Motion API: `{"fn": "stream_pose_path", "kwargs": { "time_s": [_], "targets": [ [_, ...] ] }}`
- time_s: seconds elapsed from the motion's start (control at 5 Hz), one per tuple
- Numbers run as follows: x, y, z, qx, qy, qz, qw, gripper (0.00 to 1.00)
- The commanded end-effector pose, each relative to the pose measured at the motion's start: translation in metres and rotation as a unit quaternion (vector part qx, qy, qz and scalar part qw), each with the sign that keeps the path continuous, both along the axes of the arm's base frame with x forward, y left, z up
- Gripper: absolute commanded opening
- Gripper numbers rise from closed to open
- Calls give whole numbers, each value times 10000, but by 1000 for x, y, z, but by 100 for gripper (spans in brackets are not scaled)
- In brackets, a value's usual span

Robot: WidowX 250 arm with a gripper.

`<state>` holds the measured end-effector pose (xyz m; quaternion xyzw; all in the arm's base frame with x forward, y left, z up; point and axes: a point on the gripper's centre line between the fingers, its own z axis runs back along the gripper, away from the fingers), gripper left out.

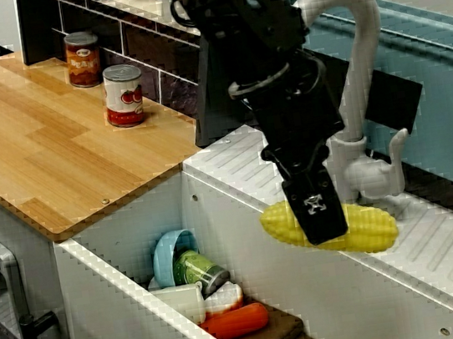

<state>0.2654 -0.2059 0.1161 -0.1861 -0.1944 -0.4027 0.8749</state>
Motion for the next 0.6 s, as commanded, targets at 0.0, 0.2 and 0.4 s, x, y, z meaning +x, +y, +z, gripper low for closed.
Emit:
{"fn": "stream_pose_path", "kwargs": {
  "time_s": [0.0, 0.2, 0.4],
  "targets": [
    [13, -5, 22, -155, -213, -7, 9997, 0],
    [12, -8, 25, -181, -214, -31, 9996, 0],
    [10, -14, 24, -168, -205, -64, 9996, 0]
  ]
}}
